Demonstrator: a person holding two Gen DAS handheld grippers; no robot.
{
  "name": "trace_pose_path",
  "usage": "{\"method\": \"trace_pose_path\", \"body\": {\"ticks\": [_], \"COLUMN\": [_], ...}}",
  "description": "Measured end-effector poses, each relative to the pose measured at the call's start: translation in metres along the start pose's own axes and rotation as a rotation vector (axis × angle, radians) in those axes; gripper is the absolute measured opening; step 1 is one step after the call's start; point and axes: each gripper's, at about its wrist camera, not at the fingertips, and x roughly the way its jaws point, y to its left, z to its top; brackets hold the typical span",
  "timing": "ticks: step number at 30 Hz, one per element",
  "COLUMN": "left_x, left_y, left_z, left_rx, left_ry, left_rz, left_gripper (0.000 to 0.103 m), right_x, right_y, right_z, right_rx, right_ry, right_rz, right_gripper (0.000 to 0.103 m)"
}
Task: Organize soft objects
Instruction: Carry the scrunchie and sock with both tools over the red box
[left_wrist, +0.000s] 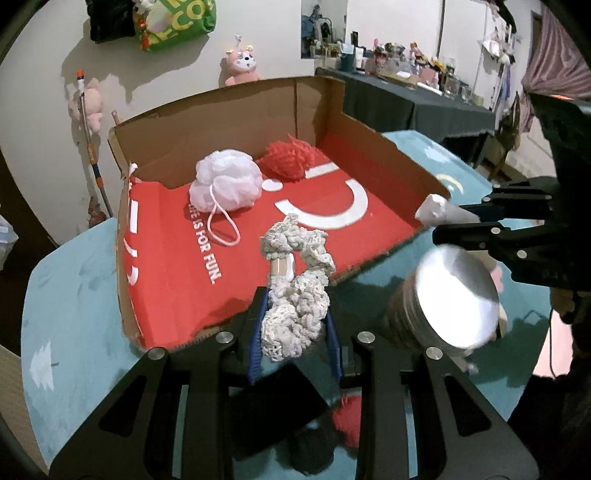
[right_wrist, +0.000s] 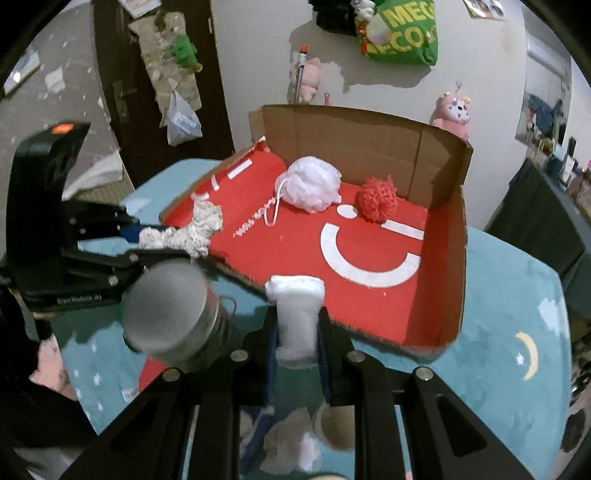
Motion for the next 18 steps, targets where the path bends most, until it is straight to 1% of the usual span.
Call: {"method": "trace_pose_path", "body": {"ticks": [5,9,11,15,18], "left_x": [0.007,0.019,0.027,0.049,0.067], "left_y": [0.018,0.037,0.047,0.069,0.083], "left_z": [0.017,0.032,0.040,0.052,0.058], "left_rx": [-0.050,-0.093,-0.113,-0.151,-0.170], "left_ry": [-0.011,0.005,0.022,0.073,0.119], "left_rz": [-0.030,-0.044,-0.034,0.041,0.078], "left_gripper": [0.026,0.026,0.026,0.026,0.026], "right_x": [0.012,0.032,0.045,0.074,0.098], "right_y": [-0.020,-0.039,-0.050,-0.067,-0.078], "right_z": [0.026,0.051,0.063,0.080,0.089], "right_rx": [0.065,0.099,0.110,0.103,0.086], "right_ry": [0.003,0.030,0.054,0.113,0.167], "right_rz": [0.063,0.055,0.027,-0.065,-0.139], "right_gripper": [0.020,0.020,0.020,0.020,0.020]}}
